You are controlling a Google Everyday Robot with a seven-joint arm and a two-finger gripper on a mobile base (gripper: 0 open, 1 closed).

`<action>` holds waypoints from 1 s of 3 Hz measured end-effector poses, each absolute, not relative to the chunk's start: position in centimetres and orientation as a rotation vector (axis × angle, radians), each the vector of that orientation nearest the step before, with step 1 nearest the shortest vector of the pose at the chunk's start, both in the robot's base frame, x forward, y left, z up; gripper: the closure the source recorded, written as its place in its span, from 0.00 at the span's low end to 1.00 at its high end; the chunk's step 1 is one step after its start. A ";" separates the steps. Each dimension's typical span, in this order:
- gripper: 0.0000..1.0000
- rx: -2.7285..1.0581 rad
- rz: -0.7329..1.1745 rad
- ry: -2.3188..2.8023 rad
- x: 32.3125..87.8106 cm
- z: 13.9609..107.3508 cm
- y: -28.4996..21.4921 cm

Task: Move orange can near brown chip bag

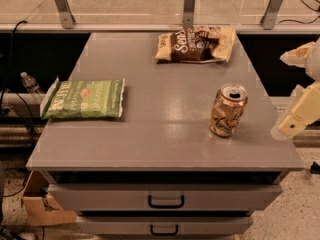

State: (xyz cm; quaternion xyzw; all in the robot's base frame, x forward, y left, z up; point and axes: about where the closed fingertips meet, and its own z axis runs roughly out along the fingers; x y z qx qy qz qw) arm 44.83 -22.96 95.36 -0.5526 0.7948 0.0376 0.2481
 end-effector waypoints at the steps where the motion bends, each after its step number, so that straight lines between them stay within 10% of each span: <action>1: 0.00 -1.392 0.211 2.118 45.4 94.0 -23.3; 3: 0.00 -1.371 0.327 2.025 46.1 92.4 -21.0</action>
Offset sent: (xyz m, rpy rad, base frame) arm 0.0166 -0.0068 -0.0286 0.3428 -0.0687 -0.0635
